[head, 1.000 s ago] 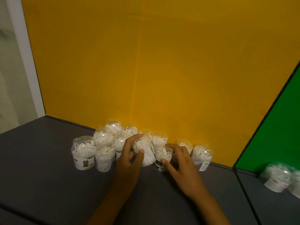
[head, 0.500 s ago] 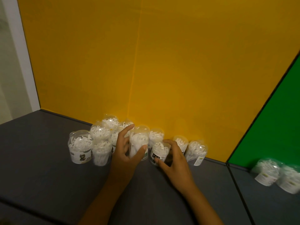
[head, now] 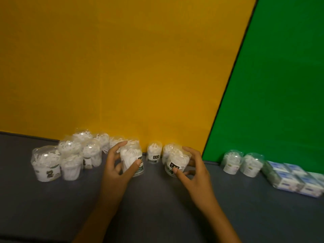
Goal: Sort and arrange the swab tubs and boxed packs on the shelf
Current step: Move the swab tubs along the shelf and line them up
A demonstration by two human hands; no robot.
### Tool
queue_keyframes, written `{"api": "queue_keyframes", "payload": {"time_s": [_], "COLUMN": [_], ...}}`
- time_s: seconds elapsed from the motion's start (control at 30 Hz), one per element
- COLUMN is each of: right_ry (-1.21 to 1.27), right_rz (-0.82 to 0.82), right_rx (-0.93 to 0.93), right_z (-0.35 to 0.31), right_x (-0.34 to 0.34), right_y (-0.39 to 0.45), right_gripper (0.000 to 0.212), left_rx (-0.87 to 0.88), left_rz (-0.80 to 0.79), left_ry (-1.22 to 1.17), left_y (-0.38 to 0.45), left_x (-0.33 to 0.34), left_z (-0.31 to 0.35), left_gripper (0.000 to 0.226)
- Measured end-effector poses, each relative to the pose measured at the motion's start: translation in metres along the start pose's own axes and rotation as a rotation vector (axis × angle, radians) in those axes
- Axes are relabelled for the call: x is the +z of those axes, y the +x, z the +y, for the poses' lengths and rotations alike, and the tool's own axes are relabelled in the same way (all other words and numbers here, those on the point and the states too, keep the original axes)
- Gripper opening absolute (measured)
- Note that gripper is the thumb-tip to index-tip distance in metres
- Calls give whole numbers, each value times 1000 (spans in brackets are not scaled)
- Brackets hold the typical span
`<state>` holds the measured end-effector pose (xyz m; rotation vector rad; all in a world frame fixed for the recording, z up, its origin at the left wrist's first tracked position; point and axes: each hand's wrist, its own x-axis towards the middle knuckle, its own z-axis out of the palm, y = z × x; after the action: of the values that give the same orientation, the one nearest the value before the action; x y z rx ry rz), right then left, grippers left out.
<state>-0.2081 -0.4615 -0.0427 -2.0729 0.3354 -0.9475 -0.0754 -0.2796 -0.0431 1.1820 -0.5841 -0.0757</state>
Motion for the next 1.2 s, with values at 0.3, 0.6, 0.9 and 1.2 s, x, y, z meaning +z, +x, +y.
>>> {"api": "queue_keyframes", "payload": {"time_s": [0.3,0.6,0.9,1.2], "right_ry": [-1,-81,-168,-273], "right_rz": [107,164,268,386], "right_rx": [60,90,146,184], "right_z": [-3,-6,-16,0], "right_x": [-118,-237,-346,-424], "right_y": [-69,-148,-220,-251], "right_gripper": [62,64,60,60], "left_rx": [-58,-43,-76,-89], "left_rz": [-172,-275,-436,-594], "left_ry": [-59,-70,-87,-112], "left_y": [-81,-166,-228,-255], "left_x": [87,170,261,350], "left_z": [31,63,71,56], "left_gripper": [63,57,56,52]}}
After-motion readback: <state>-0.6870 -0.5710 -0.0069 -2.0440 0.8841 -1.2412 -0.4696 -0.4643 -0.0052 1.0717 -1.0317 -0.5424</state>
